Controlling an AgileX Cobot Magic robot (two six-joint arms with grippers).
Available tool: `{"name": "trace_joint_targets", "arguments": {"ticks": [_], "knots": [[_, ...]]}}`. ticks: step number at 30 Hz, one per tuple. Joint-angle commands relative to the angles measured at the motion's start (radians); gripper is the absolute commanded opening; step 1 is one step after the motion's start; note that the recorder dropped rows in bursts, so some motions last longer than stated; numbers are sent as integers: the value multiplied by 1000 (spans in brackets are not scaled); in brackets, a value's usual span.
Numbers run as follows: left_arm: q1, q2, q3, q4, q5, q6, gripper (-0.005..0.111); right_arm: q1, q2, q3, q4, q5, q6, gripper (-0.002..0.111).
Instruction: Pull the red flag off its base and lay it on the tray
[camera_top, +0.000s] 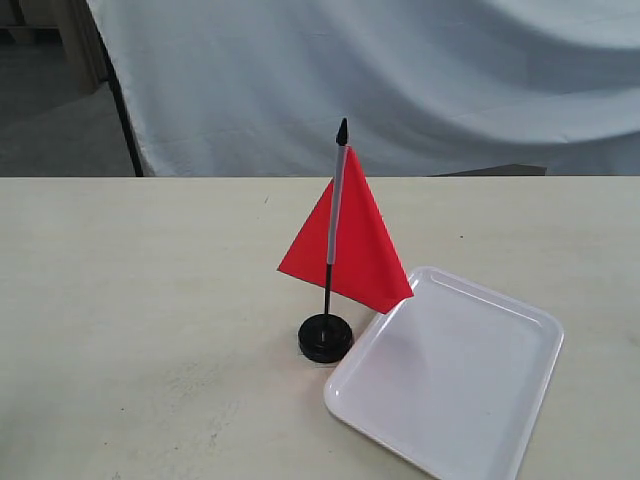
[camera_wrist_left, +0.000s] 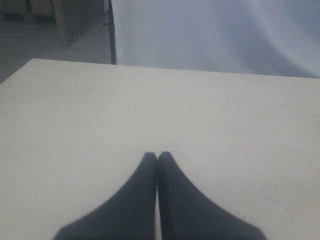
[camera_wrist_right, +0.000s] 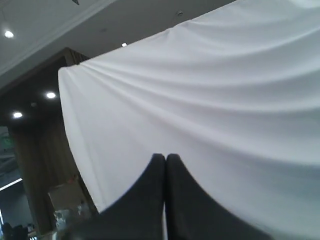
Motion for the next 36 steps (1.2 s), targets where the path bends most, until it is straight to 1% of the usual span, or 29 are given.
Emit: {"name": "trace_joint_targets", "arguments": {"ticks": [1, 3, 7, 10, 15, 18, 21, 24, 27, 31, 32, 33, 34, 35, 36], "knots": [[-6, -2, 2, -5, -8, 5, 0, 4, 47, 1, -65, -141, 44, -1], [-6, -2, 2, -5, -8, 5, 0, 4, 139, -1, -103, -179, 54, -1], [-6, -2, 2, -5, -8, 5, 0, 4, 392, -56, -243, -249, 62, -1], [-6, -2, 2, -5, -8, 5, 0, 4, 640, -77, -355, -397, 66, -1], [-6, -2, 2, -5, -8, 5, 0, 23, 1061, -112, -476, -638, 29, -1], [-6, -2, 2, -5, -8, 5, 0, 100, 1316, -159, -491, -722, -57, -1], [-6, -2, 2, -5, -8, 5, 0, 211, 1549, -237, -491, -734, -145, -1], [-6, -2, 2, -5, -8, 5, 0, 308, 1724, -328, -479, -734, -220, -1], [-6, -2, 2, -5, -8, 5, 0, 348, 1828, -400, -454, -734, -228, -1], [-6, -2, 2, -5, -8, 5, 0, 353, 1896, -451, -462, -732, -228, 0], [-6, -2, 2, -5, -8, 5, 0, 353, 1907, -466, -462, -732, -228, 10], [-6, -2, 2, -5, -8, 5, 0, 353, 1910, -477, -462, -732, -228, 18], [-6, -2, 2, -5, -8, 5, 0, 353, 1911, -503, -462, -700, -226, 46], [-6, -2, 2, -5, -8, 5, 0, 355, 1911, -516, -462, -685, -226, 63], [-6, -2, 2, -5, -8, 5, 0, 355, 1914, -556, -464, -645, -226, 90]]}}
